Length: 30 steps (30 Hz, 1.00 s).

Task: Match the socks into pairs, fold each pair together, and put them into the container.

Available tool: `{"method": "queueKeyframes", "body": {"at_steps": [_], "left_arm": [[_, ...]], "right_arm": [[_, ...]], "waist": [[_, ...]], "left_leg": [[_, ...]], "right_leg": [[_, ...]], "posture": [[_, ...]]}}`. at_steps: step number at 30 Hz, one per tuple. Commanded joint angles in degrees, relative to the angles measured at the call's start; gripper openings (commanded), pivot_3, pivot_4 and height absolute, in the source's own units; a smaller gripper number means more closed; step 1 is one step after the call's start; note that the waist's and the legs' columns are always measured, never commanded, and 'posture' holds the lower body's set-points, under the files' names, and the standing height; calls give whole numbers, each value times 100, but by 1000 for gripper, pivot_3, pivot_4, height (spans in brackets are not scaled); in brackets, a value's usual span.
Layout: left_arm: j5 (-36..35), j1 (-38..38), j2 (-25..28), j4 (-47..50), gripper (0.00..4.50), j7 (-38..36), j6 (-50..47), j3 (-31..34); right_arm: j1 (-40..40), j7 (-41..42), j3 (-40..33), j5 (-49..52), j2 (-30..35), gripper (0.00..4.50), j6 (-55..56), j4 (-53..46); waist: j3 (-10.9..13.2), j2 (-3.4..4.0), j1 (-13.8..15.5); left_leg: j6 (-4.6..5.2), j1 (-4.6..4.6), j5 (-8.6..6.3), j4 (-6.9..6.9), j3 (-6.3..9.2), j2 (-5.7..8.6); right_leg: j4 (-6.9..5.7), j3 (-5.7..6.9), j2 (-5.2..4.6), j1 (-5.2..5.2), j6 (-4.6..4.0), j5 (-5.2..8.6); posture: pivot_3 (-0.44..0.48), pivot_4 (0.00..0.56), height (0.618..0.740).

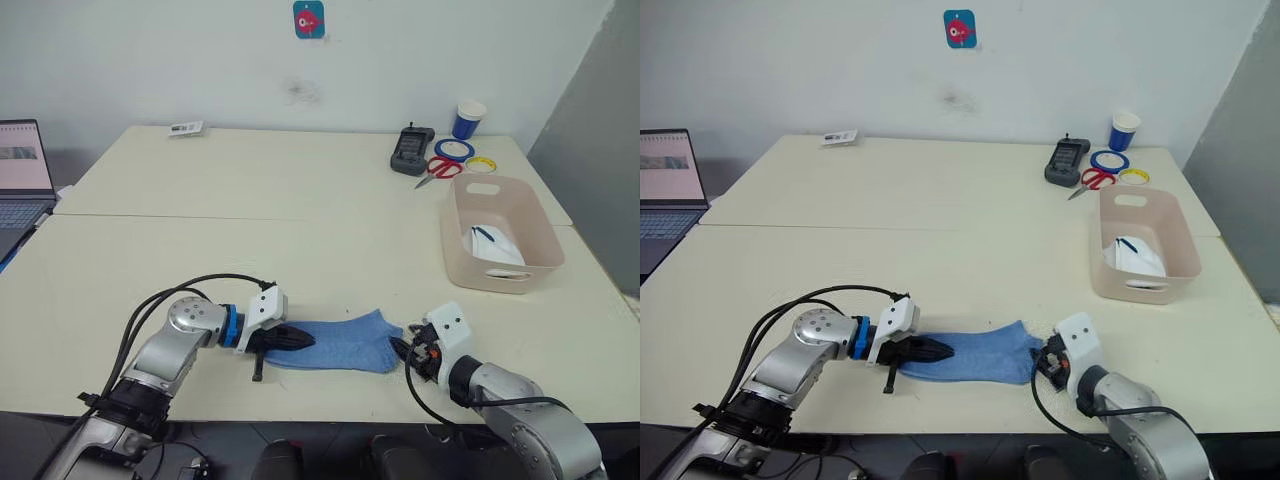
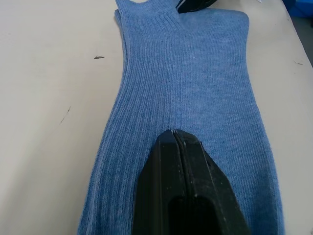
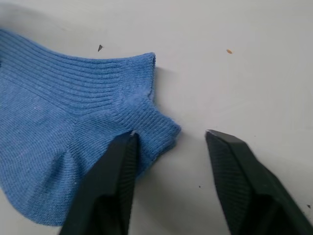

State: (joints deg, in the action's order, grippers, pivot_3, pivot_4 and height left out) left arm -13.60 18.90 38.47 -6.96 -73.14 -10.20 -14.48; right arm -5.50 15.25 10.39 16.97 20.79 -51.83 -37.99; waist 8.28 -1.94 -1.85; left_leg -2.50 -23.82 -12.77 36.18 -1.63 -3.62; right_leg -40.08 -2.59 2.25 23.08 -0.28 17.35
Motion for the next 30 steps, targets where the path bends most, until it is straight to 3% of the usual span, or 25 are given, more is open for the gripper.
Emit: {"method": "queueKeyframes", "body": {"at_steps": [1,4,10,19,25,30], "left_arm": [[19,-69,-42,80,0,79,-178,22],[-7,5,-40,116,0,72,-230,66],[-135,200,-94,197,0,95,-378,177],[-411,741,-684,435,0,336,-1156,135],[47,709,-754,203,0,251,-951,-318],[419,768,-780,-240,0,390,-689,-494]], "right_arm": [[-53,184,326,133,15,1023,-65,-260],[-7,169,147,241,-117,15,-88,-289],[133,193,-370,415,-98,15,-161,-344],[354,523,-1338,799,474,15,-396,-415],[756,508,-1292,1359,450,15,-1044,-798],[1374,362,-1152,2045,-6,15,-1793,-1048]], "waist": [[0,0,0],[0,0,0],[2,0,4],[4,-3,3],[5,-2,-17],[4,-2,-14]], "left_leg": [[0,0,0,0,1,0],[0,0,0,0,1,0],[0,-3,0,0,1,0],[0,-8,0,1,0,8],[0,-3,0,1,12,-3],[0,-2,0,1,18,-8]], "right_leg": [[0,0,1,0,0,0],[0,1,2,0,0,0],[0,1,1,2,0,0],[2,0,9,3,0,0],[-3,1,45,4,-1,-1],[-10,2,49,6,-3,-2]], "posture": [[0,150,732],[0,150,732],[0,150,732],[0,150,732],[0,150,732],[0,150,732]]}}
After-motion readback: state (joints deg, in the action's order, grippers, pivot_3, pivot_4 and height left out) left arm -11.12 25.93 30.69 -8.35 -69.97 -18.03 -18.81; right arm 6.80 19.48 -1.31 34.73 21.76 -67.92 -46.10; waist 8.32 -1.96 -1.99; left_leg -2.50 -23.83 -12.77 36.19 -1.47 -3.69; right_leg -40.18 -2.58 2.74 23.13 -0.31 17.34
